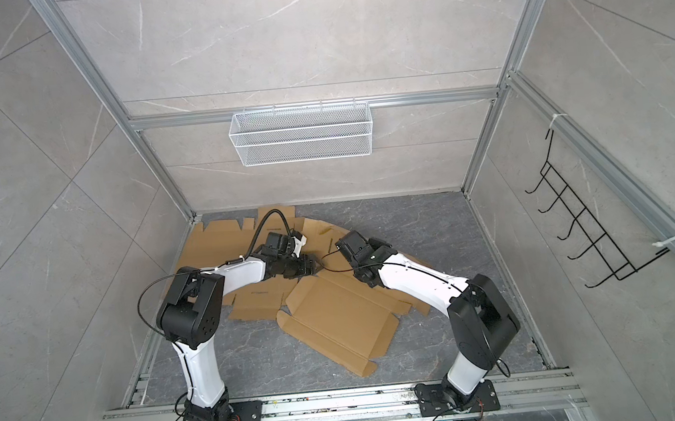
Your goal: Fold the paper box
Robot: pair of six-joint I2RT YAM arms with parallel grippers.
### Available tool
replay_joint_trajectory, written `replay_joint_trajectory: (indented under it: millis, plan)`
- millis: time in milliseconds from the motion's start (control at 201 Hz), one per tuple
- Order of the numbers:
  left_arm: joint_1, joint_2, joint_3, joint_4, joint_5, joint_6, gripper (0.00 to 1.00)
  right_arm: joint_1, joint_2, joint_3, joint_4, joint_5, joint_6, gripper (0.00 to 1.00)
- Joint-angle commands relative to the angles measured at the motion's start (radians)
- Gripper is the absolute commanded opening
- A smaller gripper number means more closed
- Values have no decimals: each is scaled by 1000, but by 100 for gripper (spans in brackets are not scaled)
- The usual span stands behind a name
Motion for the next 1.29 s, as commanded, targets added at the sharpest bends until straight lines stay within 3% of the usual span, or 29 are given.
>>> replay_joint_trajectory:
  millis: [0,194,438,597,702,966,1110,1289]
  plan:
    - [-6,-23,39,52,77,-31,76,2,-24,15,-27,-7,28,0]
    - [-33,-73,51,38,106,-34,74,4,-21,20,-33,-2,35,0]
    - [-120,-3,58,30,105,-62,73,8,-16,25,-42,2,37,0]
    - [-146,-4,80,-15,78,-15,73,13,-13,22,-38,2,38,0]
    - [-97,-74,78,-89,48,40,73,14,-18,22,-38,5,34,0]
    - [152,-308,50,-144,97,217,75,16,-46,12,1,9,-14,0]
    - [228,-254,119,-184,141,425,76,16,-71,-14,55,-15,-82,0]
    - [252,-122,234,-194,284,525,77,16,-88,-16,65,-49,-103,0]
